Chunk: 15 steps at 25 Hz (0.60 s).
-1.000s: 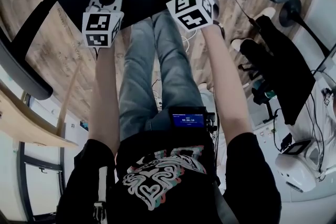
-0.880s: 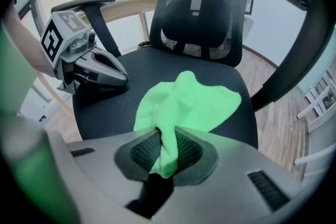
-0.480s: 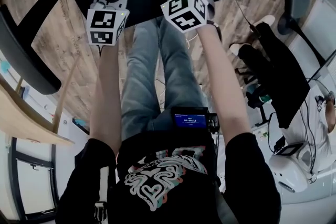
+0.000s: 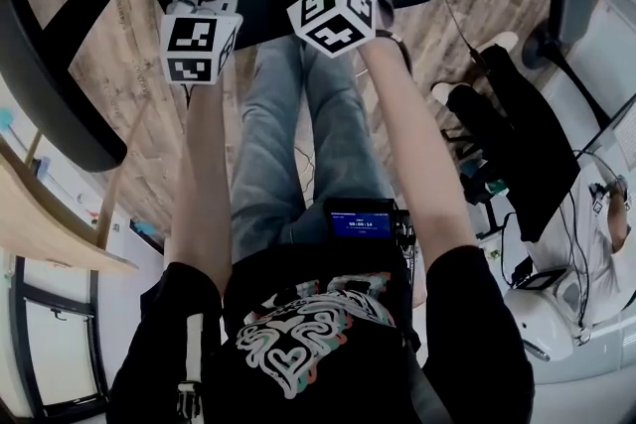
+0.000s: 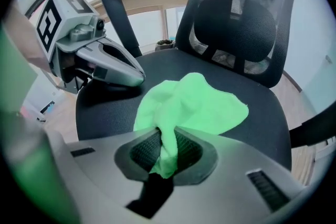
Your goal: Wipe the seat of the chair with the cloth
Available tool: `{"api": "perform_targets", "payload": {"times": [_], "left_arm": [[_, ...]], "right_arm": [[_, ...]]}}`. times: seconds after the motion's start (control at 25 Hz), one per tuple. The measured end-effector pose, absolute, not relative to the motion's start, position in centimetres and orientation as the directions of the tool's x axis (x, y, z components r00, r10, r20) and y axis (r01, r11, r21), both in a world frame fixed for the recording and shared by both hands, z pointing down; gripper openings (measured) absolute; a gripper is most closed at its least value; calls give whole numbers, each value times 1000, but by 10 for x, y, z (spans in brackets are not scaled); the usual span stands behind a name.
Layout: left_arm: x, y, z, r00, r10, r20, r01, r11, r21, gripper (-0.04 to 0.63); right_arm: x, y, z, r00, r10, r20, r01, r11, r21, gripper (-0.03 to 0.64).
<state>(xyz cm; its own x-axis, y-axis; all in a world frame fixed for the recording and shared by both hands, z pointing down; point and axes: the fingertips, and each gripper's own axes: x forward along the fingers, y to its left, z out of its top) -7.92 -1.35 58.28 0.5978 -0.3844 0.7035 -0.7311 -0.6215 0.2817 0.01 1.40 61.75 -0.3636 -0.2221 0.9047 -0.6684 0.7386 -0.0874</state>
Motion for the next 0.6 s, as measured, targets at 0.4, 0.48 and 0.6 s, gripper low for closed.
{"api": "perform_targets", "payload": {"times": [0.4,0.48,0.6], "left_arm": [[-101,-4,580,561,-407,721,-759,-601,251,0],[-104,-6,578,556,-413,721,-764,-596,248,0],[-110,-7,578,546,-419,725,-772,-588,241,0]], "right_arm": [[-43,20,617,-416,-191,889,-610,784,-117,54],[-49,19,616,-424,-187,886,-596,794,-118,54],[-61,18,616,-440,-177,881,-567,815,-120,52]]}}
